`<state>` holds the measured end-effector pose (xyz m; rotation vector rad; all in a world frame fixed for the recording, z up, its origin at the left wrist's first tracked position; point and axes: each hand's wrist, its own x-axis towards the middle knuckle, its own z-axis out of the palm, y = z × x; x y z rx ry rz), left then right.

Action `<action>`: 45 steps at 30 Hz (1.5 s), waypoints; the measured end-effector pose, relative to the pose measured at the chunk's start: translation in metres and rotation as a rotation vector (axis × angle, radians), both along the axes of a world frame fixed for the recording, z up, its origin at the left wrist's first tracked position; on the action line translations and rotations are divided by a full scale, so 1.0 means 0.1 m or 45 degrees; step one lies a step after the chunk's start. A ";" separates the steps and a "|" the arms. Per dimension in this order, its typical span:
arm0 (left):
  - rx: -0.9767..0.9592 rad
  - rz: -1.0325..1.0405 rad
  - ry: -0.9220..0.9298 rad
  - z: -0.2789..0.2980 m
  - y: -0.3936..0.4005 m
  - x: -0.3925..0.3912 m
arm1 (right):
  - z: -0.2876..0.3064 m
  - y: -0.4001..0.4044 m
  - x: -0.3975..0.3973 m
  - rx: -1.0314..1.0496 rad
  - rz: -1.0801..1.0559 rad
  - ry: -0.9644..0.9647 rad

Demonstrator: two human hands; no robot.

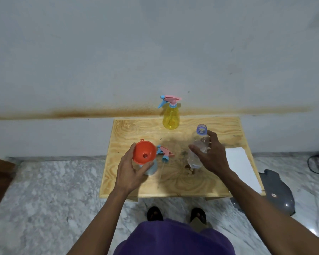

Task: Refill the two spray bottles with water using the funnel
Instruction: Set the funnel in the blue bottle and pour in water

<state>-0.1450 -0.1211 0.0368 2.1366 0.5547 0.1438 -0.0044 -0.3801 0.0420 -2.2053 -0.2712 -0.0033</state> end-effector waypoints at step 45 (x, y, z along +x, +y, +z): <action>-0.178 0.173 0.099 0.34 -1.04 0.66 | -0.10 -0.32 0.16 0.108 -0.068 0.252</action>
